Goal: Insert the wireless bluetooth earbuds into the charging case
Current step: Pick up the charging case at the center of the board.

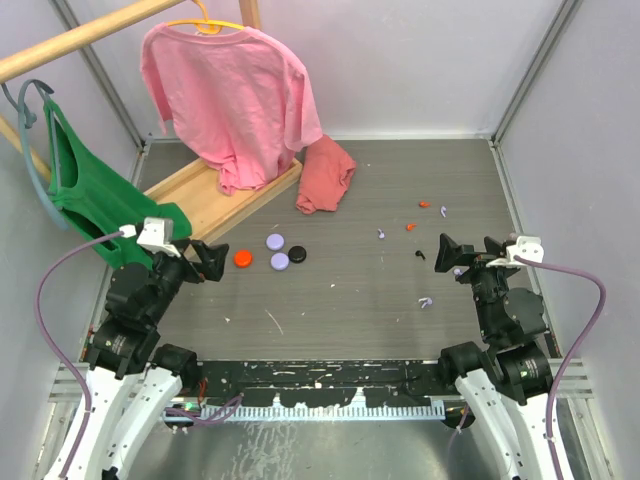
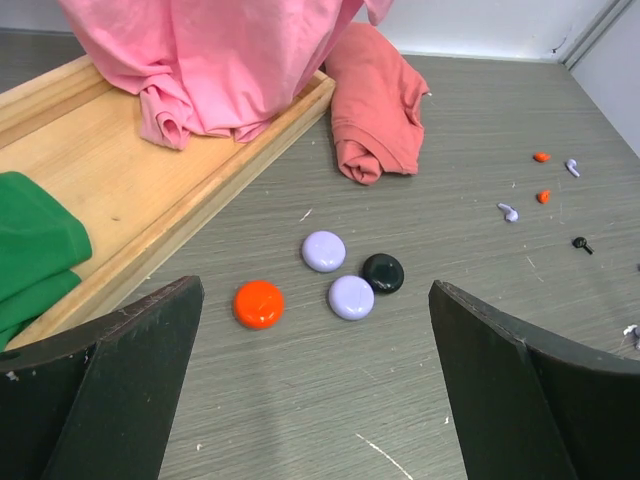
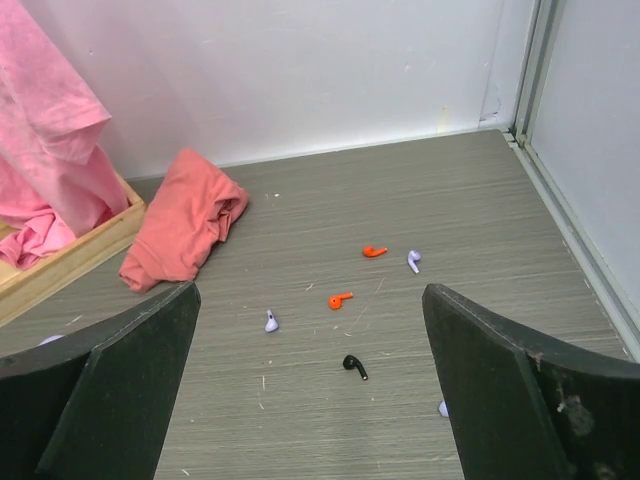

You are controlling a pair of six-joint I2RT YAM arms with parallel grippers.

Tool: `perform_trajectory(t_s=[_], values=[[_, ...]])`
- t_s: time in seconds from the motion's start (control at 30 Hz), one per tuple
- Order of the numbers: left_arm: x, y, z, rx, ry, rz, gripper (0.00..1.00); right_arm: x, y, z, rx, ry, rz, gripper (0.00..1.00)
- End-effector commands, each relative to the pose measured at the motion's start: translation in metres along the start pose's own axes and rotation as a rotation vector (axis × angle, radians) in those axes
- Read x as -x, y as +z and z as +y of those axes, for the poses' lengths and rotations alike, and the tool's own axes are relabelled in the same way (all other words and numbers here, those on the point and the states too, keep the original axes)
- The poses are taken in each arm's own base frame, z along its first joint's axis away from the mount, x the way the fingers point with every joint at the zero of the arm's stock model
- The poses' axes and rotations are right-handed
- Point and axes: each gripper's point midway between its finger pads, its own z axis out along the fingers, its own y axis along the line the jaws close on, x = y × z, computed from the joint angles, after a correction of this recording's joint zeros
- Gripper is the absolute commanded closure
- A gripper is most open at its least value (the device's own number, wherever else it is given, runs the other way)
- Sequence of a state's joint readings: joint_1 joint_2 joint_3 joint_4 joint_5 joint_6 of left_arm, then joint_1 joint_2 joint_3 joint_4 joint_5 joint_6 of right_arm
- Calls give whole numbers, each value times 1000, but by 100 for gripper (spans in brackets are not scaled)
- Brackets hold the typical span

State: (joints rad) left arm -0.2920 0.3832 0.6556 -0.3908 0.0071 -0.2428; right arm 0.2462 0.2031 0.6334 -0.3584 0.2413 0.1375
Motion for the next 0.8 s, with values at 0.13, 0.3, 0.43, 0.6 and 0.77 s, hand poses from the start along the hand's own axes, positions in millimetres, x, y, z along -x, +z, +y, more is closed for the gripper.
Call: perform_trajectory(t_s=[0.13, 0.3, 0.43, 0.6, 0.77], values=[[15, 6, -9, -37, -20, -29, 2, 21, 1, 3, 5, 26, -69, 0], [3, 13, -15, -47, -52, 96, 2, 20, 0, 5, 18, 32, -69, 0], [-16, 21, -9, 0, -76, 233, 2, 22, -1, 5, 23, 39, -83, 0], [-42, 37, -6, 45, -125, 404, 2, 23, -3, 6, 26, 47, -92, 0], [-62, 59, 3, 120, -142, 530, 2, 28, -8, 10, 60, 54, -124, 0]])
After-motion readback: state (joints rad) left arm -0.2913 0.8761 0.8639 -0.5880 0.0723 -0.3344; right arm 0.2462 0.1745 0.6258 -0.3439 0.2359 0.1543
